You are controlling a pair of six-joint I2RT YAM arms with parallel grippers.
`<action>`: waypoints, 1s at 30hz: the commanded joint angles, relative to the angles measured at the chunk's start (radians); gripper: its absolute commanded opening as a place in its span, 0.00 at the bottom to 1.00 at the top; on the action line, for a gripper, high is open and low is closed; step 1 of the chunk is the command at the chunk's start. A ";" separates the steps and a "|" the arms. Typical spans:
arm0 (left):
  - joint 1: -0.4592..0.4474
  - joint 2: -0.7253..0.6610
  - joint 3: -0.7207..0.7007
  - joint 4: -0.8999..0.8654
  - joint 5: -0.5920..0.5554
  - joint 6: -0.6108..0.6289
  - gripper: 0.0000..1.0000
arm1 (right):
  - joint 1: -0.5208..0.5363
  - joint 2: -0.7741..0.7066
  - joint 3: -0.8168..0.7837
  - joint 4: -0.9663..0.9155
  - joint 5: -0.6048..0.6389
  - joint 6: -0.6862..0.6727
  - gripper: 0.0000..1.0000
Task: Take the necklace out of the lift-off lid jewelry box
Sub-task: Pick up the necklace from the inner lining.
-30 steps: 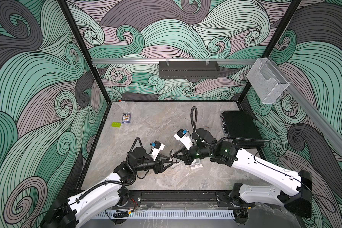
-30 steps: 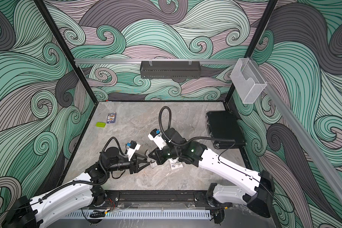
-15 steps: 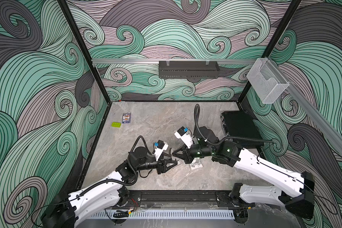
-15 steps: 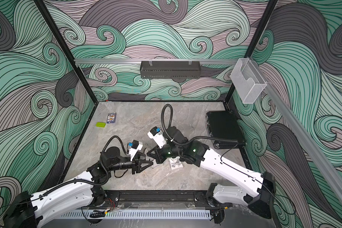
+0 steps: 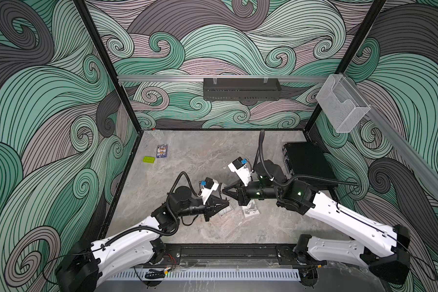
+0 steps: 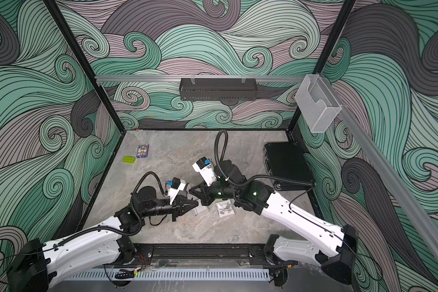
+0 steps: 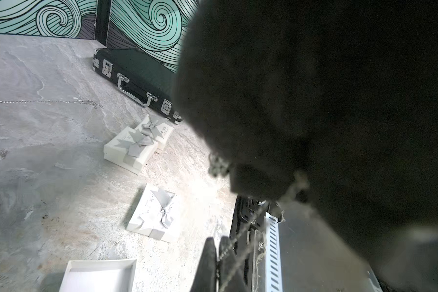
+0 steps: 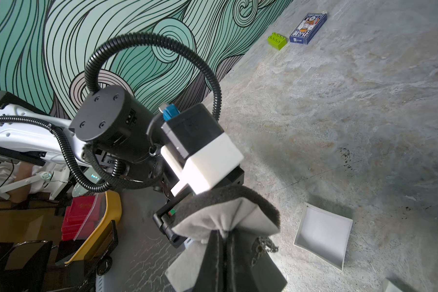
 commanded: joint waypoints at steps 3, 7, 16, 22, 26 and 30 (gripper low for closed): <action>-0.009 -0.023 0.034 0.001 -0.024 0.003 0.00 | -0.029 -0.041 -0.026 0.040 0.054 0.027 0.02; -0.010 -0.023 0.034 -0.010 -0.026 -0.005 0.00 | -0.061 -0.058 -0.057 0.088 0.077 0.051 0.02; -0.019 -0.044 0.032 -0.041 -0.032 -0.010 0.00 | -0.114 -0.069 -0.119 0.154 0.139 0.097 0.02; -0.027 -0.081 0.034 -0.078 -0.032 -0.007 0.00 | -0.127 -0.063 -0.147 0.171 0.203 0.091 0.03; -0.032 -0.098 0.031 -0.098 -0.032 -0.009 0.00 | -0.144 -0.050 -0.150 0.186 0.239 0.097 0.03; -0.037 -0.108 0.031 -0.108 -0.032 -0.010 0.00 | -0.162 -0.032 -0.151 0.208 0.246 0.108 0.03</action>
